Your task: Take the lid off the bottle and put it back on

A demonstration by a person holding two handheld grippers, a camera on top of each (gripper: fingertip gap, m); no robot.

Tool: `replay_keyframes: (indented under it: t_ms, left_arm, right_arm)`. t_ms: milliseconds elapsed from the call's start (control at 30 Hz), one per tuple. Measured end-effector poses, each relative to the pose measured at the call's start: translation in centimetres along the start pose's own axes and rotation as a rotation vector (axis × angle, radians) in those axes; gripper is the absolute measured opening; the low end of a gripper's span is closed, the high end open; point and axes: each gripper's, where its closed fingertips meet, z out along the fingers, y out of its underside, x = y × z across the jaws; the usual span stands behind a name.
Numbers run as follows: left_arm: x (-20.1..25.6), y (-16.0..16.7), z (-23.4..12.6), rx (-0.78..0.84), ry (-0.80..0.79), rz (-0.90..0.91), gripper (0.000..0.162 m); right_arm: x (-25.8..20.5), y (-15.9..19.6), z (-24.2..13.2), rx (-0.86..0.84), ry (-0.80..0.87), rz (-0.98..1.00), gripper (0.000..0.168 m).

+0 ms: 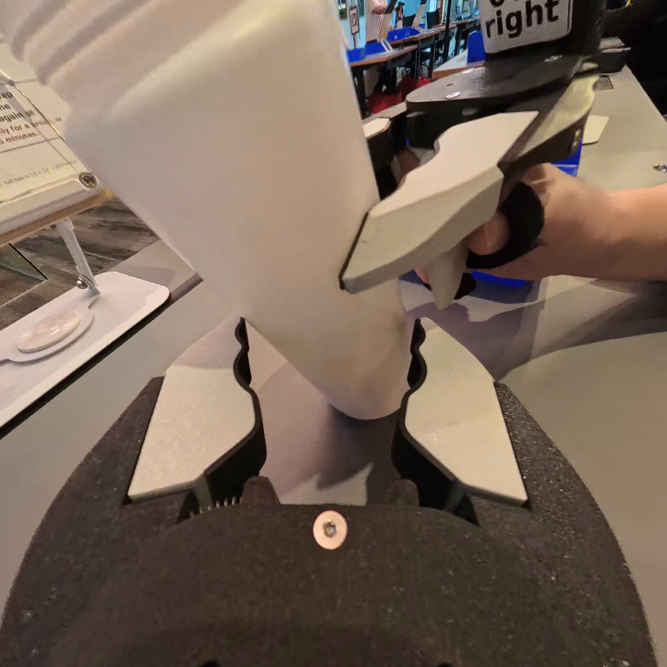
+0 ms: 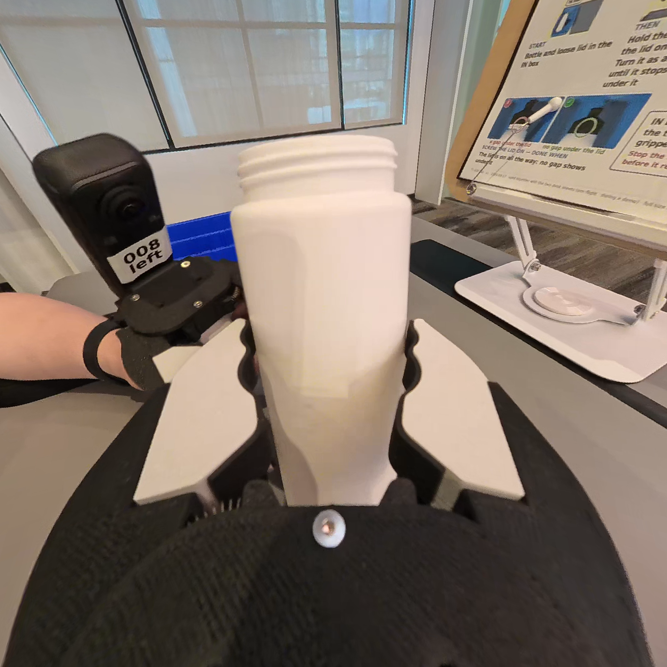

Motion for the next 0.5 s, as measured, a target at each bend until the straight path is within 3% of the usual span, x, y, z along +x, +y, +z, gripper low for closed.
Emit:
replay_keyframes:
  t_ms: [333, 500]
  left_arm:
    - [-0.8, -1.9, -1.1, 0.123, -0.023, -0.072, 0.084]
    - [-1.2, -3.8, -2.3, 0.243, -0.003, -0.141, 0.081]
  right_arm:
    - [0.5, -2.8, -2.2, -0.097, 0.053, 0.022, 0.081]
    - [2.5, -8.6, -7.9, -0.062, 0.158, 0.028, 0.081]
